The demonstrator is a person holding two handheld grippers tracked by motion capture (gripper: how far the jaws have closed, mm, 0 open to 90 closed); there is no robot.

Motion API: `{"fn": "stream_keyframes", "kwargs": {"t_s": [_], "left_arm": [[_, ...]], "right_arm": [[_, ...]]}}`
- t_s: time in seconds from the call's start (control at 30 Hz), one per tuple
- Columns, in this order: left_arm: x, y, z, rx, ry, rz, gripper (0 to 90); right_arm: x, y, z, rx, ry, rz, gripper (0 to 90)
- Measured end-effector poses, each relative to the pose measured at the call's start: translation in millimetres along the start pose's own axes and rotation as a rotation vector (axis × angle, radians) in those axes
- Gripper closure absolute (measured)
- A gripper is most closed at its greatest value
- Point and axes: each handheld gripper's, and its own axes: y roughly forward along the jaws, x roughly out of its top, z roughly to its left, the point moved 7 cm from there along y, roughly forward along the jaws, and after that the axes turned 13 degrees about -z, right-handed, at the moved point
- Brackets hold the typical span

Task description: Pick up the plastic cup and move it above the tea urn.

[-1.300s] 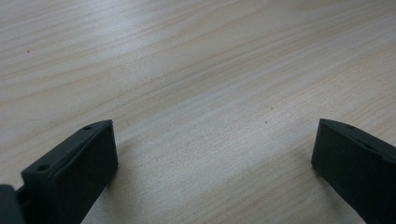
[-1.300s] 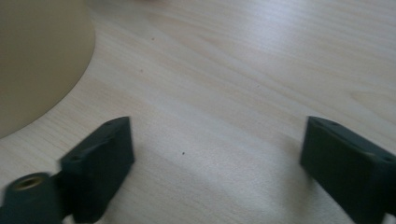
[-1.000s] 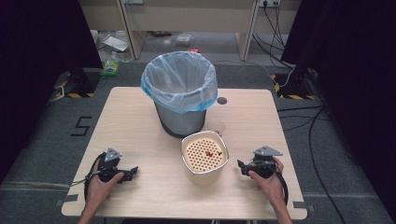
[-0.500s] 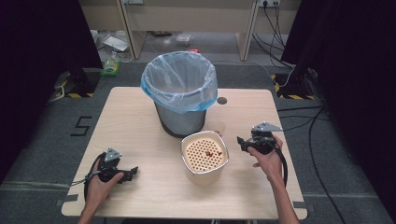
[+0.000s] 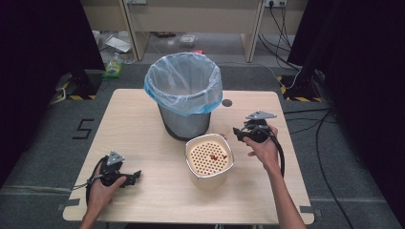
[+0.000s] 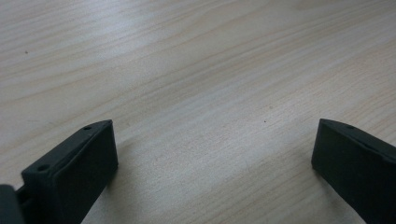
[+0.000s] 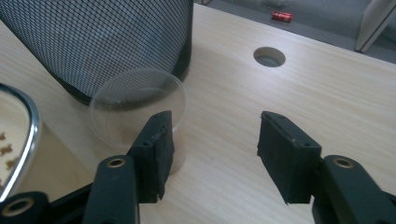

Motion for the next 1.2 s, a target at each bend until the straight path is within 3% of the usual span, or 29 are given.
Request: {"fn": "stream_keyframes", "kwargs": {"t_s": [0.2,0.57,1.1,1.2], "left_arm": [[0.0,0.0,0.0,0.0,0.001,0.001,0.0],[0.0,0.0,0.0,0.0,0.0,0.0,0.0],[0.0,0.0,0.0,0.0,0.0,0.0,0.0],[0.0,0.0,0.0,0.0,0.0,0.0,0.0]], "right_arm": [[8.0,15.1,9.7,0.037,-0.001,0.009,54.2],[3.3,46.7,19.8,0.084,-0.047,0.093,66.0],[-8.6,65.2,21.8,0.096,-0.086,0.186,72.1],[-9.3,65.4,22.7,0.097,-0.096,0.191,79.6]]}}
